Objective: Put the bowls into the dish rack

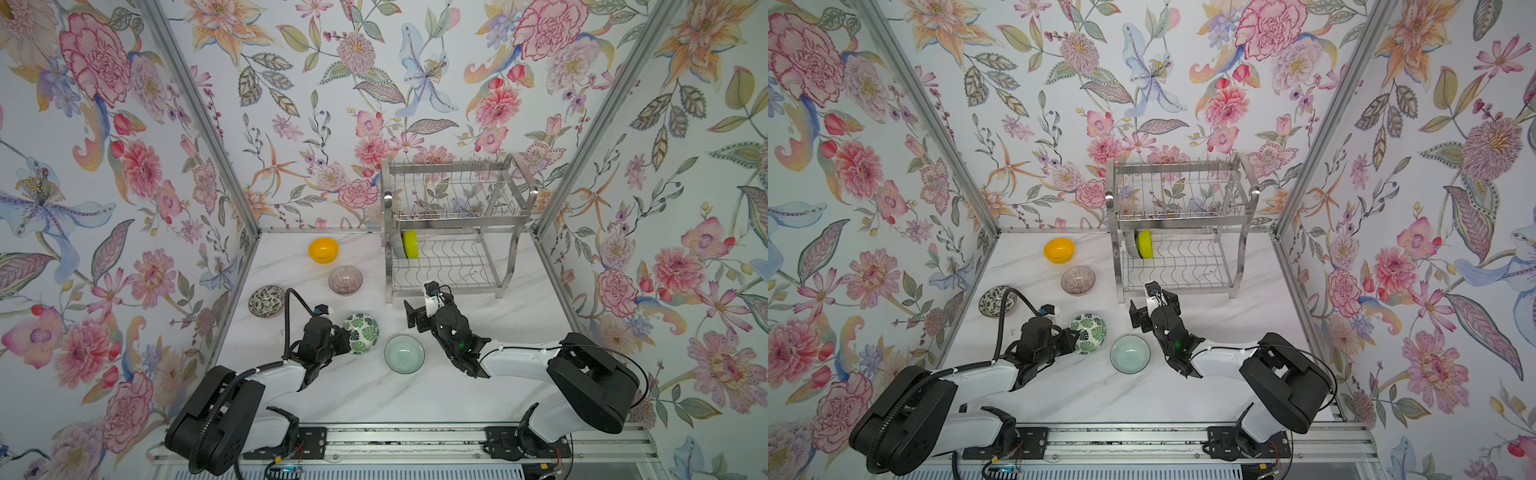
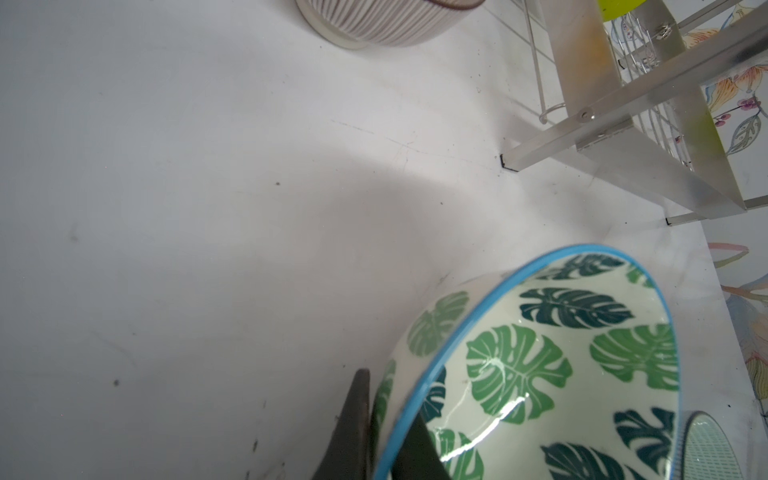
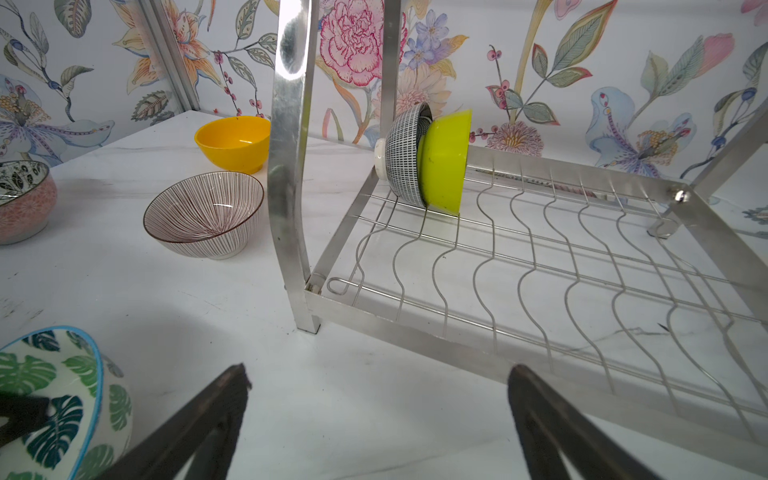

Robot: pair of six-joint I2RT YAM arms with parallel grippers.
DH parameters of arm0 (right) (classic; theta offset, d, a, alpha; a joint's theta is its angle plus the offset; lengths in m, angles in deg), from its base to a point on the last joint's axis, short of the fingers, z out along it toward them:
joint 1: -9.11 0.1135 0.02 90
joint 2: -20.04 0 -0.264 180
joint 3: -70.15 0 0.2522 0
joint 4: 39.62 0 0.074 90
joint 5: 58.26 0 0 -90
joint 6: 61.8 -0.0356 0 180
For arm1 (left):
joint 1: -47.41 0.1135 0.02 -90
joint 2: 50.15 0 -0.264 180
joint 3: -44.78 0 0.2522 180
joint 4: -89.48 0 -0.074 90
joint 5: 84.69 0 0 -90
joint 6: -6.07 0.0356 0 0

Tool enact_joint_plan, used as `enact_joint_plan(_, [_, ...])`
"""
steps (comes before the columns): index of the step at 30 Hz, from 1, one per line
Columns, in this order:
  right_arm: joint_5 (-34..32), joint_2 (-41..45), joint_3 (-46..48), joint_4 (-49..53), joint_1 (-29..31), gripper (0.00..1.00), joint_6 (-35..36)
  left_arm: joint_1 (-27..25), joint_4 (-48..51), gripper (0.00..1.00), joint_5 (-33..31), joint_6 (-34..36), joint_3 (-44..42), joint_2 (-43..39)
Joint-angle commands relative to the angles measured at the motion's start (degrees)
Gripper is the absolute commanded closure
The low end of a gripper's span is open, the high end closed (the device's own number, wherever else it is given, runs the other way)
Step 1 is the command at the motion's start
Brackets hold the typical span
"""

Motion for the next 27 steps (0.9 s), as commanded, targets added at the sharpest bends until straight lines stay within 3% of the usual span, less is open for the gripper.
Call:
enact_joint_plan(1, [-2.5,-1.2,-1.9,-1.2,0.4,0.01,0.6,-0.5,-2.8,1.00,0.0,0.1,-0.7,-1.7])
enact_joint_plan(5, [-6.3,-1.2,-1.8,-1.6,0.5,0.01,-0.7,-0.5,-1.8,1.00,-0.1,0.0,-0.7,-3.0])
enact_joint_plan(9, [-10.7,2.0,-2.1,3.1,0.3,0.01,-6.5,-0.5,2.8,1.00,-1.8,0.8,0.5,-8.4])
enact_joint_plan(16, [-9.7,10.3,-14.8,40.6,-4.1,0.01,-26.4,-0.6,16.8,1.00,-12.0,4.1,8.7,-20.8])
enact_joint_plan(19, [-8.6,14.0,-17.6,49.8,-7.0,0.01,-32.5,-1.3,19.7,1.00,-14.4,4.1,12.7,-22.3])
enact_joint_plan(22, [-1.6,18.6,-17.6,53.2,-11.9,0.01,-37.9,-3.5,24.0,1.00,-18.4,3.6,17.4,-21.4])
enact_joint_plan(23, [4.0,20.3,-17.2,53.4,-15.0,0.02,-40.0,-5.1,25.0,1.00,-21.2,3.0,18.6,-21.2])
enact_joint_plan(24, [10.0,22.1,-16.6,53.2,-19.1,0.02,-43.0,-7.4,25.5,1.00,-24.7,2.5,19.6,-20.9])
enact_joint_plan(27, [19.4,24.1,-16.9,54.3,-26.0,0.01,-49.2,-14.6,23.3,1.00,-33.4,3.6,22.5,-18.2])
